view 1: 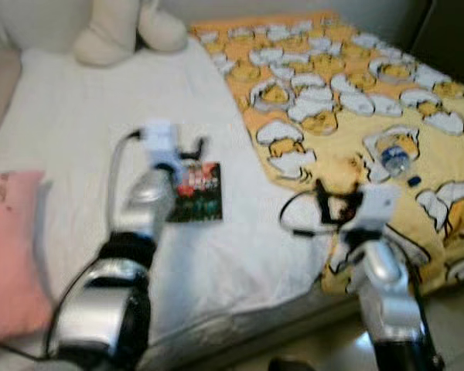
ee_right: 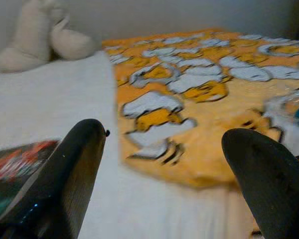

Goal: Clean up the room

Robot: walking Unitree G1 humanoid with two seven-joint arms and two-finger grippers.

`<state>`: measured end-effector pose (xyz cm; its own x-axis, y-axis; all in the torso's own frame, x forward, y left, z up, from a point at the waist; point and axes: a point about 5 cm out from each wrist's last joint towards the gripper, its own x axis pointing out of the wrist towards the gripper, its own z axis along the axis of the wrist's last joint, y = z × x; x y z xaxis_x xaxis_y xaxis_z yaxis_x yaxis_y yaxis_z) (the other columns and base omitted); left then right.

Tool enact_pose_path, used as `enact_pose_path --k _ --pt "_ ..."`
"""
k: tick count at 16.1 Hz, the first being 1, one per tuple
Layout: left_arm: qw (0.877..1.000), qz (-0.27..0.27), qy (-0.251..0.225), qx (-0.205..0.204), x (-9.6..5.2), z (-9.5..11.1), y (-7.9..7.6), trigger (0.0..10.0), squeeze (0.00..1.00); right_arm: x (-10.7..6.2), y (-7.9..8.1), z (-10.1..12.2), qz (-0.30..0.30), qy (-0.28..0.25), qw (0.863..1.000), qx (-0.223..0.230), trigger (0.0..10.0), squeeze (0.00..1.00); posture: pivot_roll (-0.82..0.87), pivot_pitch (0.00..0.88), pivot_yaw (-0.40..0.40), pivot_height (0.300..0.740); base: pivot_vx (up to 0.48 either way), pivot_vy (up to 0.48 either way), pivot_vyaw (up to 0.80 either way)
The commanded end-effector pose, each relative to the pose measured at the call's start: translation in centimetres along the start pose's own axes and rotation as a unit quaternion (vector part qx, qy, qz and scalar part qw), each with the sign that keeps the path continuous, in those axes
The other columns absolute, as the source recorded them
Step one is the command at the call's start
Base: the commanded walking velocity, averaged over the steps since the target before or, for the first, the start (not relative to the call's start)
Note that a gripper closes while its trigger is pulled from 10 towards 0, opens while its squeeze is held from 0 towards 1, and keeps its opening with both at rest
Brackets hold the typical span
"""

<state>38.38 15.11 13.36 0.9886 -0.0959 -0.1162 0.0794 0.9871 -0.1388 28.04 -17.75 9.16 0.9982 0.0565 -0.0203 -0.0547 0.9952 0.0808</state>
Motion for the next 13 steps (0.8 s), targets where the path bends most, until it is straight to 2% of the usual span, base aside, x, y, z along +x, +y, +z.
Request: enact_pose_path --k 1,3,5,6,8,9,11,13 --pt "1.0 0.01 0.012 -0.014 0.3 -0.2 -0.1 10.0 0.0 -0.4 -0.2 0.6 0.006 -0.001 1.0 -0.012 10.0 0.0 -0.21 0.059 0.007 0.74 0.0 0.0 0.0" --pt "0.999 0.031 0.026 -0.031 0.4 -0.5 0.5 10.0 0.0 -2.1 -0.6 0.9 0.023 0.006 0.999 -0.025 10.0 0.0 -0.27 0.123 -0.028 0.74 0.0 0.0 0.0" --pt "0.995 0.064 0.061 -0.052 0.0 -2.2 1.5 10.0 0.0 -5.7 -1.1 1.4 0.053 0.032 0.998 -0.027 10.0 0.0 -0.35 0.212 -0.075 0.74 0.0 0.0 0.0" --pt "0.994 0.07 0.062 -0.052 0.0 -2.4 1.7 10.0 0.0 -6.3 -1.2 1.5 0.053 0.036 0.998 -0.027 10.0 0.0 -0.37 0.229 -0.083 0.74 0.0 0.0 0.0" --pt "0.988 0.14 0.066 -0.023 -0.8 -2.9 4.3 10.0 0.0 -9.1 -1.7 1.4 0.05 0.069 0.996 -0.029 10.0 0.0 -0.41 0.27 -0.102 0.74 0.0 0.0 0.0" --pt "0.985 0.157 0.065 -0.012 -1.0 -2.9 4.8 10.0 0.0 -9.5 -1.7 1.3 0.05 0.077 0.995 -0.028 10.0 0.0 -0.42 0.274 -0.103 0.74 0.0 0.0 0.0" --pt "0.974 0.216 0.051 0.045 -1.6 -2.3 7.0 10.0 0.0 -11.1 -1.2 1.0 0.053 0.103 0.993 -0.025 10.0 0.0 -0.43 0.292 -0.098 0.74 0.0 0.0 0.0" --pt "0.97 0.228 0.054 0.065 -2.0 -2.4 7.8 10.0 0.0 -11.9 -0.9 1.2 0.05 0.114 0.992 -0.02 10.0 0.0 -0.44 0.301 -0.091 0.74 0.0 0.0 0.0"
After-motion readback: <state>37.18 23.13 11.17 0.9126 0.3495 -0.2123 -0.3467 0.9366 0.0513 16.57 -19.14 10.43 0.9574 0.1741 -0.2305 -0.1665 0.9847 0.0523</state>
